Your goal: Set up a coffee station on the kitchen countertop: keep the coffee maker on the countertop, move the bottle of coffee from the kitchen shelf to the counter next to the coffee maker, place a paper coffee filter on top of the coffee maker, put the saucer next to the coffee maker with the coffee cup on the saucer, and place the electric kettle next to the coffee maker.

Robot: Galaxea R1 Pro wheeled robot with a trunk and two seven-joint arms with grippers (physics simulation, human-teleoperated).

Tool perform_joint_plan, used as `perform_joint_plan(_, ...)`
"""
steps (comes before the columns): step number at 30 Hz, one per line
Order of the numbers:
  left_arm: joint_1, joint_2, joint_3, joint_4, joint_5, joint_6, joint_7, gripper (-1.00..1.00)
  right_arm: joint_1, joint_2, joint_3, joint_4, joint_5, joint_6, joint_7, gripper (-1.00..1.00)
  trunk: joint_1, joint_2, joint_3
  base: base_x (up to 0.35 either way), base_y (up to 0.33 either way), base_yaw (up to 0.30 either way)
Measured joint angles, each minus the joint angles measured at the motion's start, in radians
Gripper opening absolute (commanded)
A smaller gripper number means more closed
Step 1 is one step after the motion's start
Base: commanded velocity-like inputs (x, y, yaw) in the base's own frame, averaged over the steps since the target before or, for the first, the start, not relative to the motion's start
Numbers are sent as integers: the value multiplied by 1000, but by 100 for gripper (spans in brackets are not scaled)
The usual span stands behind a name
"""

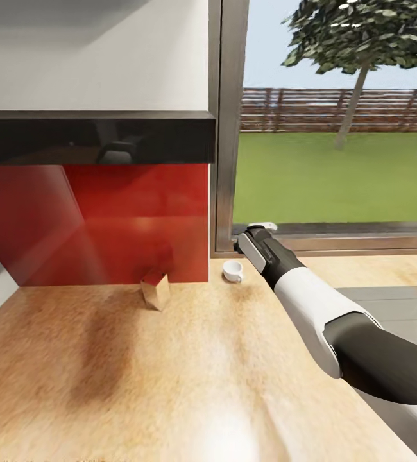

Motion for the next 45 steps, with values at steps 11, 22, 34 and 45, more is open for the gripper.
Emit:
perform_joint_plan(11, 0, 0, 0, -1, 0, 0, 0, 100, 0, 0, 0, 0, 0, 0, 0, 100, 0, 0, -17, 0, 0, 109)
perform_joint_plan(22, 0, 0, 0, 0, 0, 0, 0, 100, 0, 0, 0, -1, 2, 2, 1, 100, 0, 0, -35, 0, 0, 20)
perform_joint_plan(34, 0, 0, 0, 1, 0, 0, -1, 100, 2, 0, -1, -2, 2, 1, 1, 100, 0, 0, -54, 0, 0, 0)
perform_joint_plan(45, 0, 0, 0, 1, 0, 0, 1, 100, 3, 0, -1, -2, 2, 1, 1, 100, 0, 0, -71, 0, 0, 0)
